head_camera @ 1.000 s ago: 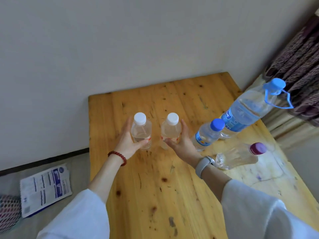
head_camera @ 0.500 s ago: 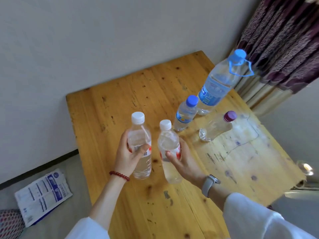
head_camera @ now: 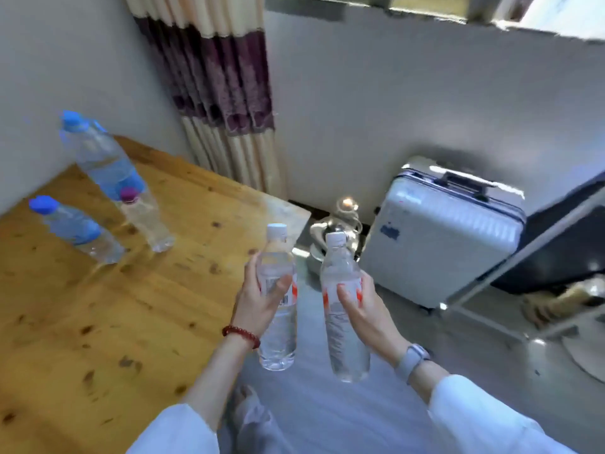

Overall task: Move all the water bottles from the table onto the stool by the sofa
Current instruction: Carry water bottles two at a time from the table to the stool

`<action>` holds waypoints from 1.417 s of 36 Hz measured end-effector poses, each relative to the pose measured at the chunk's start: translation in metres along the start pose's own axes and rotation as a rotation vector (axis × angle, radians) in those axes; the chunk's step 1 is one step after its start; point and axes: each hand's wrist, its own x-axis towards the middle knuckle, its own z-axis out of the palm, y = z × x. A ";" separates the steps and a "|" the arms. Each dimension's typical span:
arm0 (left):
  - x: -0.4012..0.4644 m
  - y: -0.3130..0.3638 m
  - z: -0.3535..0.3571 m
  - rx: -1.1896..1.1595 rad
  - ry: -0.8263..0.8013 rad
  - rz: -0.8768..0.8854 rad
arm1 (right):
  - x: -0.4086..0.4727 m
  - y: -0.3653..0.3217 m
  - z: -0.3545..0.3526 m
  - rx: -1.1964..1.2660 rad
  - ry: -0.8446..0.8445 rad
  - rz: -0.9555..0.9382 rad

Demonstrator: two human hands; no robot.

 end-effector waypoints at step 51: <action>-0.808 0.405 1.177 0.162 -1.894 0.803 | -0.818 0.593 -0.805 0.646 1.958 0.684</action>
